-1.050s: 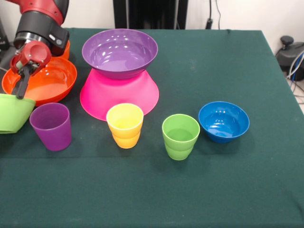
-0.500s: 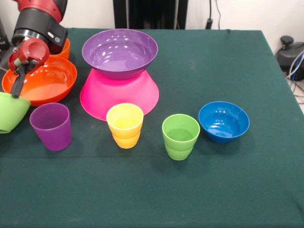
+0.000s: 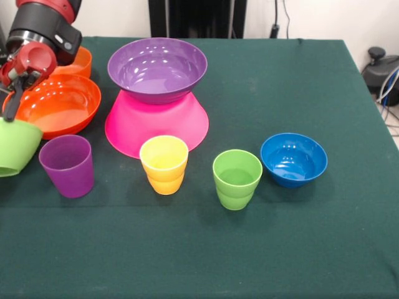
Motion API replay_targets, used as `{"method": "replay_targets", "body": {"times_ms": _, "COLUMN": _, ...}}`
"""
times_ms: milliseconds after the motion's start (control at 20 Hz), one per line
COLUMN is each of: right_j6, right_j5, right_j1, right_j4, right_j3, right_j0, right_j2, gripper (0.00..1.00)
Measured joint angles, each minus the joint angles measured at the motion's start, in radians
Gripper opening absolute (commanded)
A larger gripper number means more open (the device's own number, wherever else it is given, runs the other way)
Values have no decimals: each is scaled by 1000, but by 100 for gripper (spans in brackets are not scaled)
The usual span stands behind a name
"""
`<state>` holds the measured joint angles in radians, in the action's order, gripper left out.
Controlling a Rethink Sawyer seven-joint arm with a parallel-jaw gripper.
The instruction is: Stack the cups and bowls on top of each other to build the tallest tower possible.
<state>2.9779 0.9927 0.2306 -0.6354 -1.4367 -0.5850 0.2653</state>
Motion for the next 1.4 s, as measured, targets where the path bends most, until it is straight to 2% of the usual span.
{"method": "replay_targets", "body": {"times_ms": 1400, "right_j6": 0, "right_j5": 0, "right_j1": 214, "right_j4": 20, "right_j3": -158, "right_j0": 114, "right_j2": 126, "gripper": 0}}
